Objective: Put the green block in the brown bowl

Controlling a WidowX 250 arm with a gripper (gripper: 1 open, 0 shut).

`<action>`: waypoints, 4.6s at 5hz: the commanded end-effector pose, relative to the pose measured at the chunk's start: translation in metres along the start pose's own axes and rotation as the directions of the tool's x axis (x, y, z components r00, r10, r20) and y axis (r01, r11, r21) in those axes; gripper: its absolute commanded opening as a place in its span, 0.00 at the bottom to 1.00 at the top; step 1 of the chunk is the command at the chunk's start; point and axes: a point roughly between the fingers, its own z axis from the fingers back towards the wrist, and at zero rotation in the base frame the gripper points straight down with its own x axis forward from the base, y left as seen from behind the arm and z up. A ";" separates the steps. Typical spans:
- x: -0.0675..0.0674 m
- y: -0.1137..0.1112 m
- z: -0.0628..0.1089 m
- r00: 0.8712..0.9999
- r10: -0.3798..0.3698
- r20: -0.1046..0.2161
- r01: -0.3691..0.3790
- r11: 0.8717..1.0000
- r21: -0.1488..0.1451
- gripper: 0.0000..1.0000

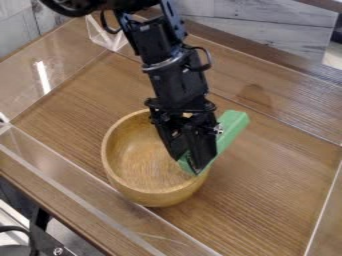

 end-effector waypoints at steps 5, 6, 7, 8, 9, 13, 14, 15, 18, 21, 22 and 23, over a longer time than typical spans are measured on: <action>0.013 0.000 0.012 0.999 -0.013 0.053 0.014 1.000 -0.013 0.00; 0.013 0.000 0.012 0.998 -0.014 0.054 0.015 1.000 -0.019 0.00; 0.014 0.000 0.012 0.998 -0.015 0.055 0.016 1.000 -0.024 0.00; 0.015 0.000 0.012 0.998 -0.016 0.056 0.018 0.999 -0.029 0.00; 0.015 -0.001 0.012 0.998 -0.018 0.057 0.020 0.999 -0.035 0.00; 0.016 0.003 0.009 0.999 -0.008 0.034 0.009 0.999 -0.052 0.00; 0.016 0.004 0.008 1.000 -0.005 0.027 0.007 0.998 -0.056 0.00; 0.016 0.004 0.007 1.000 -0.003 0.019 0.004 0.998 -0.060 0.00; 0.015 0.004 0.007 1.000 0.002 -0.008 -0.002 0.997 -0.073 0.00; 0.014 0.002 0.007 0.999 0.004 -0.037 -0.007 0.996 -0.085 0.00; 0.013 0.001 0.007 0.999 0.005 -0.046 -0.009 0.996 -0.090 0.00; 0.013 0.000 0.007 0.998 0.005 -0.057 -0.011 0.995 -0.094 0.00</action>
